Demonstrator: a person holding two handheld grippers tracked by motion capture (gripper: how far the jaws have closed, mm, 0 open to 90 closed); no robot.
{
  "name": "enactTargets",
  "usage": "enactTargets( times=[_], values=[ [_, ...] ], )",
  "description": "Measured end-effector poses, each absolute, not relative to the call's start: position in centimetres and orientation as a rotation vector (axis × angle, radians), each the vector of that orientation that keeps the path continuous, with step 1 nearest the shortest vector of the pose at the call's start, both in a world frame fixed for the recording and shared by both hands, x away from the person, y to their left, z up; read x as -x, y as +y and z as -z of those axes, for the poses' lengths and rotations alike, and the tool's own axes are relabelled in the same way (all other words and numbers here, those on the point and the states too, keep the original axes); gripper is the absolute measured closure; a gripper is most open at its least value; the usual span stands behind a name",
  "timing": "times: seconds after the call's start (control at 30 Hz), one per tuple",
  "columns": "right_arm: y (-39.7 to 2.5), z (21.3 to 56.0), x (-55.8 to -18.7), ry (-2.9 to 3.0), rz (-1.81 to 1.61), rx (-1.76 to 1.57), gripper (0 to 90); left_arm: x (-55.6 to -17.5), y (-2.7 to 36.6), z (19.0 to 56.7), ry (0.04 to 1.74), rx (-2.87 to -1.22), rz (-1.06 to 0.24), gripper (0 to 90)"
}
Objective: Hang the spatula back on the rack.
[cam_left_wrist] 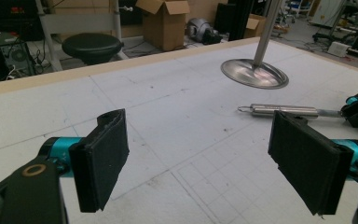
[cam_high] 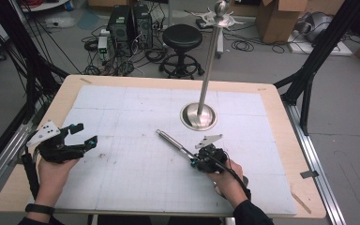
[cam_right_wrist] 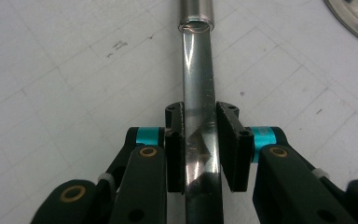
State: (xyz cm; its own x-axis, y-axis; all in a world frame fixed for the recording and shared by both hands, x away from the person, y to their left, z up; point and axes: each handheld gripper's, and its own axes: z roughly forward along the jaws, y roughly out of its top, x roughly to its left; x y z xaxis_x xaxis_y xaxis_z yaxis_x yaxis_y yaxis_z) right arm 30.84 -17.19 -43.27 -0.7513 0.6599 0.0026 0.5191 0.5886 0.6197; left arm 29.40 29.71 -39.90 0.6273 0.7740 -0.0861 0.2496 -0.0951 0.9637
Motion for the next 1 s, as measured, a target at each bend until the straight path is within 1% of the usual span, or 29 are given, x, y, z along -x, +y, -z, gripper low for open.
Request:
enactTargets(
  times=[0.27, 0.6, 1.0],
  values=[
    [-17.8, 42.6, -30.8, 2.571, -0.962, -0.978, 74.4, -29.4, 29.8, 39.9, 0.855, -1.649, -0.547, 20.4],
    [-19.8, 40.4, -31.0, 2.485, -1.097, -1.001, 74.4, -29.4, 29.8, 39.9, 0.856, -1.648, -0.546, 20.5],
    [-21.1, 39.2, -30.9, 2.418, -1.177, -1.005, 74.4, -29.4, 29.8, 39.9, 0.857, -1.647, -0.549, 20.5]
  ],
)
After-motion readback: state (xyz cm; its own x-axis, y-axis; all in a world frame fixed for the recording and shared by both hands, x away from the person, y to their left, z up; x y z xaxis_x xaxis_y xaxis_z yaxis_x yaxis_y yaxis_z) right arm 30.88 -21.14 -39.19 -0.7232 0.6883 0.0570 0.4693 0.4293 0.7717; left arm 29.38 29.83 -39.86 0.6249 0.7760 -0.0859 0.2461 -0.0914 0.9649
